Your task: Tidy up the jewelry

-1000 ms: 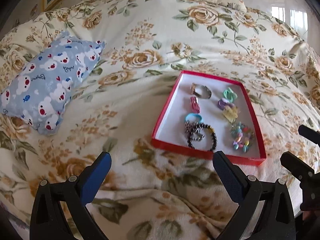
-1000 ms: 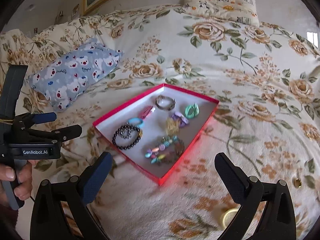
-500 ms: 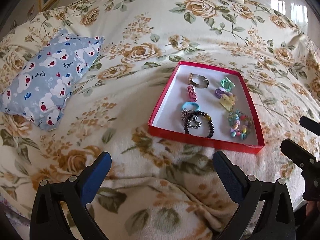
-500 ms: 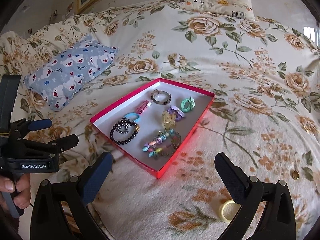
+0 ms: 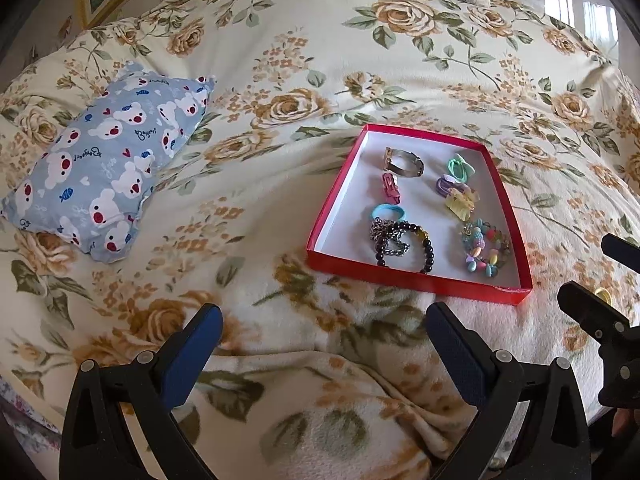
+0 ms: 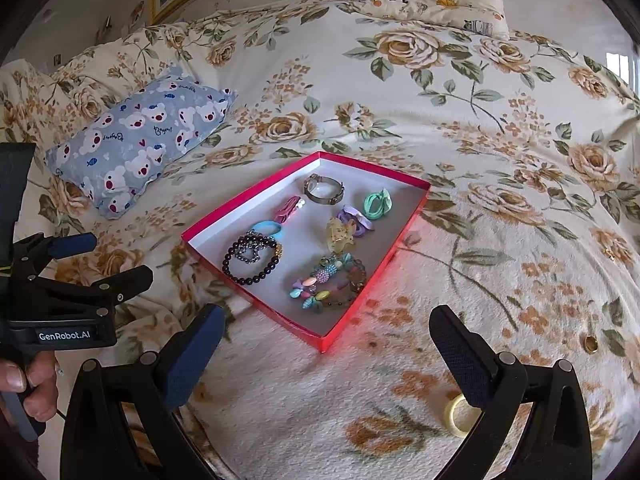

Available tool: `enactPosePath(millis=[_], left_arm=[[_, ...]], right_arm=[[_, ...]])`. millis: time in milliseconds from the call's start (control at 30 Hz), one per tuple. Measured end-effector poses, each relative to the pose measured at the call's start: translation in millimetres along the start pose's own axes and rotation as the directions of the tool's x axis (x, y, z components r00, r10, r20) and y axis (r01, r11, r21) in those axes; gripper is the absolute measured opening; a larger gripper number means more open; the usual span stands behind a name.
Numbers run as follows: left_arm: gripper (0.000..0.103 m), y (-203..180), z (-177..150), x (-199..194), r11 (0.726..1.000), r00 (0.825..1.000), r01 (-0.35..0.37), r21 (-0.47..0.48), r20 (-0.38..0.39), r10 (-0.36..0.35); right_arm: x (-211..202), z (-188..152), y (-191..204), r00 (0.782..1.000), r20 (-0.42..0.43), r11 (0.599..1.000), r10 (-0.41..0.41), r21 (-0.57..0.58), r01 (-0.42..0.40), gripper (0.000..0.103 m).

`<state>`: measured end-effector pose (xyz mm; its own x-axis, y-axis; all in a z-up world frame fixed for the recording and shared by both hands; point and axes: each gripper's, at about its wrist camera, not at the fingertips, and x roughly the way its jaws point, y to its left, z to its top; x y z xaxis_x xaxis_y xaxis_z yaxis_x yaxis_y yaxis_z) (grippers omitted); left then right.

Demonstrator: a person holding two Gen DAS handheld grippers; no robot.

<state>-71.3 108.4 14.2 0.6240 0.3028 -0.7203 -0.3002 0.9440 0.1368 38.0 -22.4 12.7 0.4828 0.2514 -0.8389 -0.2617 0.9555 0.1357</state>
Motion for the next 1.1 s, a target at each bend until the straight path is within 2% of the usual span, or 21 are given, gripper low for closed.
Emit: enactPosePath(millis=[433,1100], left_arm=[[0.102,4.4,-2.7,-9.2,1.0,0.999,0.005,-0.005,0.047,-0.005],[0.102,5.7,-0.1,-4.6,1.0,0.999,0.016,-0.012,0.032,-0.015]], right_arm=[[2.6,0.7,-2.0,1.0,-0.007,1.0,-0.008,0.027,0.008,0.103],[6.4,1.1,-0.9,1.0,-0.024,0.999,-0.001,0.032,0.002,0.103]])
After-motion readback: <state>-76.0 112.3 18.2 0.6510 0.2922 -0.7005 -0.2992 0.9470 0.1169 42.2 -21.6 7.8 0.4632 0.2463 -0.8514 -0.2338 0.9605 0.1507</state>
